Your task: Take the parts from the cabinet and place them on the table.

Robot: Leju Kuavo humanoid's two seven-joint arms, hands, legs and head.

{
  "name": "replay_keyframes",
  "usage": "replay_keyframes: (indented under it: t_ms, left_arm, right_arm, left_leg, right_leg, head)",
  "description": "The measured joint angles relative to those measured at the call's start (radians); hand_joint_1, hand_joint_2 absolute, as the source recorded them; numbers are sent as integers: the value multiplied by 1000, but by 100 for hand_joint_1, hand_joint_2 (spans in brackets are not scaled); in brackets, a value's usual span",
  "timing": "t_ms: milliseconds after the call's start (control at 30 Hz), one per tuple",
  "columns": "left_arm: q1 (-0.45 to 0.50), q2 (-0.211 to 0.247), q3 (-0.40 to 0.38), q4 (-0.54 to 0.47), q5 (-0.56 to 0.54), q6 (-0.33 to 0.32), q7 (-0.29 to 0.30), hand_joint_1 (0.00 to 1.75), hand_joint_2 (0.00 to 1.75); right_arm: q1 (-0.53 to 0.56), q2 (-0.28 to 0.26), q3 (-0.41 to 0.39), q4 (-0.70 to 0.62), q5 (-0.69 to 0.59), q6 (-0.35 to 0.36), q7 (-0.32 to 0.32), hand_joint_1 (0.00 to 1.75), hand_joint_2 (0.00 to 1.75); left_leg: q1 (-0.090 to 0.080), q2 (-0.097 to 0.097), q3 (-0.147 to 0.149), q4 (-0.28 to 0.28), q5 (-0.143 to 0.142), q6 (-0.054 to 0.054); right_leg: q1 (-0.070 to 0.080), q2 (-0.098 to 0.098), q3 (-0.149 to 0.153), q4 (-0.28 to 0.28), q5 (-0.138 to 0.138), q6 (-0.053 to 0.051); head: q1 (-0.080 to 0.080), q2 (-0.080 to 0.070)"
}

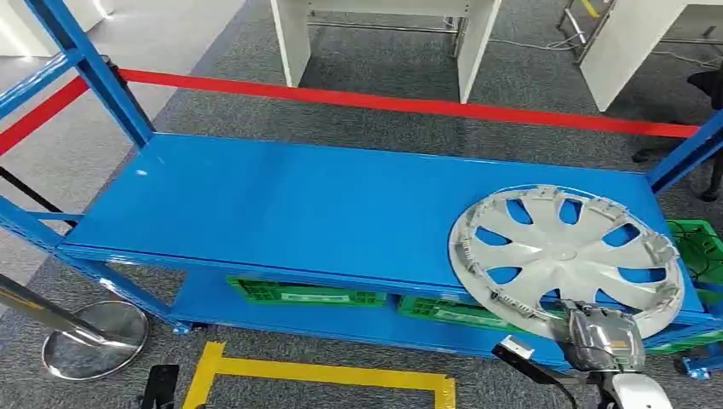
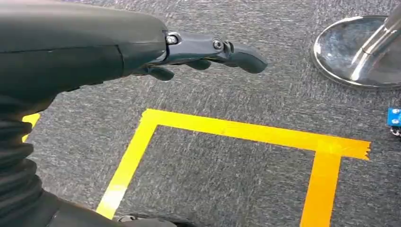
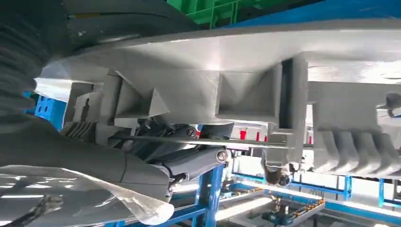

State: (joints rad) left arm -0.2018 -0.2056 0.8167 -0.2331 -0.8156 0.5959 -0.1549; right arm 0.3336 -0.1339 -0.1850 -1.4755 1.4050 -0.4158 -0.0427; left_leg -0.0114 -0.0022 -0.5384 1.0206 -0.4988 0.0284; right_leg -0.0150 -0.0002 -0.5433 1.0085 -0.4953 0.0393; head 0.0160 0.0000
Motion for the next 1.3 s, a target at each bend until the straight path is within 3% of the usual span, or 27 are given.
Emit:
replay_keyframes:
  t_ms: [167, 400, 700, 733, 833, 867, 933, 1067, 1200, 1300]
  left_arm:
    - [-1, -5, 1, 0, -10, -13, 15, 0, 175]
    - [-12, -18, -7, 0, -23, -18, 27, 0, 175]
    - [-16, -25, -12, 0, -22, -18, 29, 0, 175]
    - [-16, -25, -12, 0, -19, -23, 22, 0, 0]
    - [-19, -27, -8, 0, 46, -112, -62, 0, 0]
    - [-20, -29, -5, 0, 63, -143, -92, 0, 175]
    - [-21, -34, -2, 0, 74, -166, -125, 0, 175]
    - [-26, -36, -2, 0, 73, -165, -130, 0, 175]
    - [-31, -43, -6, 0, 68, -159, -130, 0, 175]
    - [-34, -44, -16, 0, 50, -167, -91, 0, 175]
  right_arm:
    - [-4, -13, 24, 0, 24, -28, -16, 175, 175]
    - [-55, -15, 135, 9, 38, -230, -42, 175, 175]
    - [-76, -15, 180, 19, 41, -237, -40, 175, 175]
    - [-78, -15, 183, 20, 41, -246, -42, 175, 175]
    - [-84, -7, 189, -19, 65, -256, -79, 175, 175]
    - [-88, 0, 189, -46, 76, -257, -97, 175, 175]
    - [-96, 16, 189, -99, 95, -258, -122, 175, 175]
    - [-106, 37, 193, -234, 152, -258, -130, 175, 175]
    - [-109, 60, 158, -351, 162, -258, -253, 175, 175]
    - [-115, 85, 138, -400, 166, -258, -317, 175, 175]
  left_leg:
    - [0, 0, 0, 0, 0, 0]
    - [0, 0, 0, 0, 0, 0]
    - [0, 0, -1, 0, 0, 0]
    - [0, 0, -2, 0, 0, 0]
    - [-1, 0, -2, 0, 0, 0]
    - [0, 0, -2, 0, 0, 0]
    - [0, 0, -2, 0, 0, 0]
    - [0, 0, -2, 0, 1, 0]
    - [0, 0, -3, 0, 0, 0]
    - [0, 0, -4, 0, 0, 0]
  right_leg:
    - [0, 1, 0, 0, 0, 0]
    - [0, 1, 0, 0, 1, 0]
    - [0, 0, -1, 1, 0, 0]
    - [0, 0, -1, 1, 0, 0]
    - [-1, 0, -2, 1, 0, 0]
    - [0, 0, -2, 1, 0, 0]
    - [0, 0, -2, 1, 0, 0]
    - [0, -1, -2, 1, 0, 0]
    - [0, -1, -2, 1, 0, 0]
    - [0, -1, -3, 1, 0, 0]
  head:
    - [0, 0]
    - [0, 0]
    - [0, 0]
    - [0, 0]
    - [0, 0]
    - [0, 0]
    - [0, 0]
    - [-1, 0]
    - [0, 0]
    - [0, 0]
